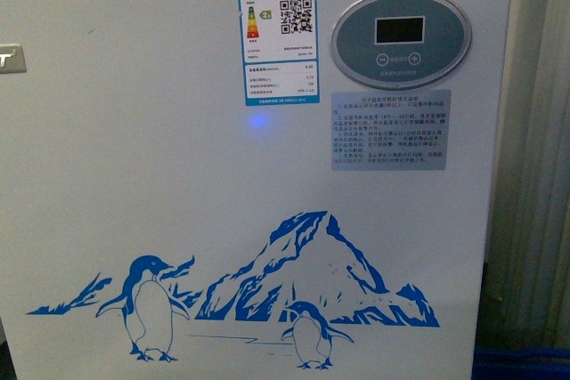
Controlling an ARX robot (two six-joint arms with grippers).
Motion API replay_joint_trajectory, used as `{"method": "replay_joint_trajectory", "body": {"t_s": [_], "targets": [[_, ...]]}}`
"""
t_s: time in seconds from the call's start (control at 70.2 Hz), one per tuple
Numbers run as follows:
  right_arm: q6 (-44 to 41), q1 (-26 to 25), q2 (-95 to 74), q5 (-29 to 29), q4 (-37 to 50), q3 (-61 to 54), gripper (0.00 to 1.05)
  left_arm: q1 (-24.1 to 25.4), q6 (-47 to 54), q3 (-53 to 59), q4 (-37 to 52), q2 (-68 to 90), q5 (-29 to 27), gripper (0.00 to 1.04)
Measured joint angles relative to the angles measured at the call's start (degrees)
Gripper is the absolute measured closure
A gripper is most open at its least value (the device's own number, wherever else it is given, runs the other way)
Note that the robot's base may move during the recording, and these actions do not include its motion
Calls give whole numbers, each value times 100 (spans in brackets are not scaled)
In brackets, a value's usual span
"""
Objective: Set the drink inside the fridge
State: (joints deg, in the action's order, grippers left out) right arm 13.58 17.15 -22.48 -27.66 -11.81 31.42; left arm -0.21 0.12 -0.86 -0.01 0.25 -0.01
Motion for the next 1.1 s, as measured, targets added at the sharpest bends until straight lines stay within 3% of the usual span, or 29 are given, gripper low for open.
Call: {"method": "replay_joint_trajectory", "body": {"t_s": [1.096], "targets": [[0,15,0,0,4,-33,61,0,0,0,0,0,0,8]]}}
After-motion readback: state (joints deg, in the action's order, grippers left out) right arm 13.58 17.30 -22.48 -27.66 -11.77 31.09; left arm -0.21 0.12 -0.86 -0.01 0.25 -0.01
